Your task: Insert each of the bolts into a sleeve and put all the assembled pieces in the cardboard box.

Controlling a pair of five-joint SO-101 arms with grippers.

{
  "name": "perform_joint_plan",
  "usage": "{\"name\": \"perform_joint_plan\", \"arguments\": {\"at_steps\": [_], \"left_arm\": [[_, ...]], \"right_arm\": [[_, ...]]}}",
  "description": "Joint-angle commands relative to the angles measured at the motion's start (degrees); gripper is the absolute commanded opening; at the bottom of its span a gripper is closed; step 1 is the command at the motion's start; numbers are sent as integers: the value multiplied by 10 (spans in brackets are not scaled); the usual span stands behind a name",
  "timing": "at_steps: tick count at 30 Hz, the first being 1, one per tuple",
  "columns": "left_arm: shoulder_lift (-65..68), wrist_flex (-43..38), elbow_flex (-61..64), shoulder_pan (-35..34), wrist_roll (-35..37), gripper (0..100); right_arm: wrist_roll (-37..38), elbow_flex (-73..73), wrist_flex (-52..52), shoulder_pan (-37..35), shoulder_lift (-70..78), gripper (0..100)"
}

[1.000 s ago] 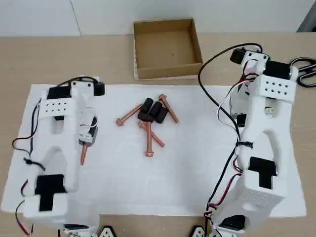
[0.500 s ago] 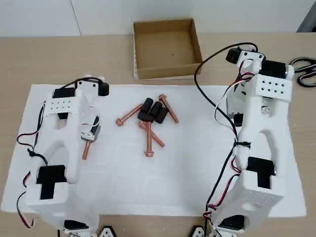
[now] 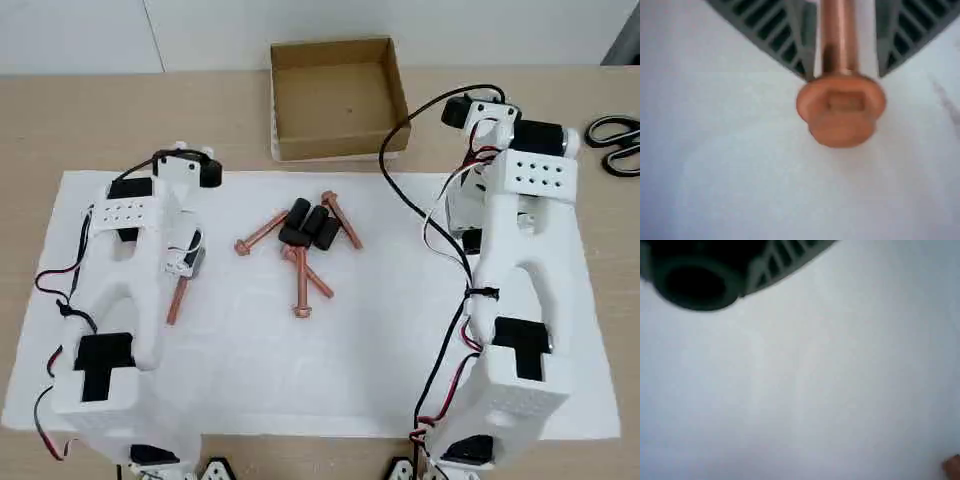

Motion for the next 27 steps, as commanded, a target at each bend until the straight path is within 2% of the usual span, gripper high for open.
{"name": "perform_joint_plan", "arguments": {"at_steps": [1,20,27], "left_arm": [[-4,-12,-3,3,-3,82],[-2,-81,65,4,0,82],[55,-92,62,4,1,79]], "right_arm": [[4,-20,0,-3,-35,6],[1,-20,0,-3,-35,6],[1,-20,3,-3,-37,6]]}}
